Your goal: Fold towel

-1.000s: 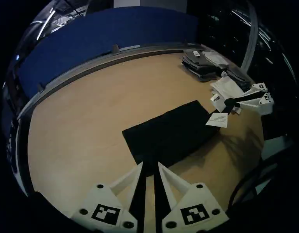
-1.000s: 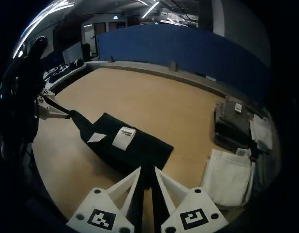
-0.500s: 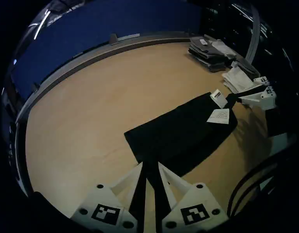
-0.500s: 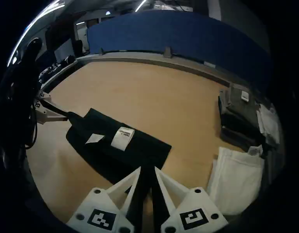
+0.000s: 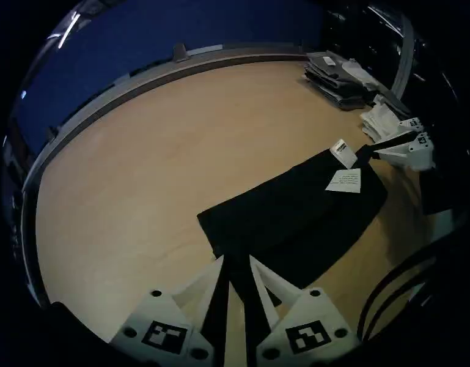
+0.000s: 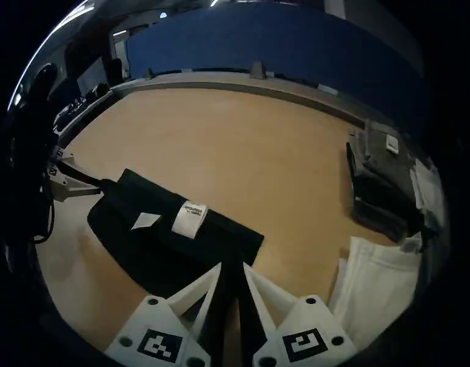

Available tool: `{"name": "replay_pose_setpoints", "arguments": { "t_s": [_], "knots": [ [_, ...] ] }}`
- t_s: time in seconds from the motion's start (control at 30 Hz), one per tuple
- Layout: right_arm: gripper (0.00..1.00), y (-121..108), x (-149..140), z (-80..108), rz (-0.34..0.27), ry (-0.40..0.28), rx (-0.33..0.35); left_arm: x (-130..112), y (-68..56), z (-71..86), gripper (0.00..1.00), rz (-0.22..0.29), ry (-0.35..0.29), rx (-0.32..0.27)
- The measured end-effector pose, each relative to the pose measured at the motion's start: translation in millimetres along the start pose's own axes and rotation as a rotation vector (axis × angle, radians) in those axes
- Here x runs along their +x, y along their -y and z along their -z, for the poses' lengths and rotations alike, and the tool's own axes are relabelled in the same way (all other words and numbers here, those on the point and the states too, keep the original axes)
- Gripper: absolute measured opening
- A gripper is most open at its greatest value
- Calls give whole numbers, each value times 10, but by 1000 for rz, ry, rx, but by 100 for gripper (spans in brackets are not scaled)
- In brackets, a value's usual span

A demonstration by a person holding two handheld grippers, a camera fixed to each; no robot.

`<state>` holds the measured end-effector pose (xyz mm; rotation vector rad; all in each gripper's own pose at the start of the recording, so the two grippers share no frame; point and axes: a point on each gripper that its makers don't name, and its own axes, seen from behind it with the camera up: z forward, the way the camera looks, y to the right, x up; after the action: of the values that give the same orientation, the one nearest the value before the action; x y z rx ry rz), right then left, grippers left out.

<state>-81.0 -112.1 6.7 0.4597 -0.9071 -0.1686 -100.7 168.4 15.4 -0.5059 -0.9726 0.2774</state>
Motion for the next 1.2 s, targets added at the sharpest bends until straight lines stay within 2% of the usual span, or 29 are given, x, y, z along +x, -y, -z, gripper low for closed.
{"name": "replay_pose_setpoints", "arguments": {
  "t_s": [0.27, 0.7, 0.83, 0.97, 1.2],
  "knots": [
    [10, -25, -15, -95, -9, 21, -6, 44, 93, -96, 17, 12, 3, 8],
    [14, -80, -45, -172, -10, 47, -23, 73, 180, -148, 24, 2, -1, 22],
    [21, -121, -74, -207, -5, 68, -39, 86, 236, -184, 26, 1, 0, 36],
    [37, -186, -93, -245, 2, 79, -64, 105, 308, -214, 30, -1, 1, 55],
    [52, -292, -25, -285, 5, 67, -113, 145, 398, -248, 37, 1, -2, 80]
  ]
}}
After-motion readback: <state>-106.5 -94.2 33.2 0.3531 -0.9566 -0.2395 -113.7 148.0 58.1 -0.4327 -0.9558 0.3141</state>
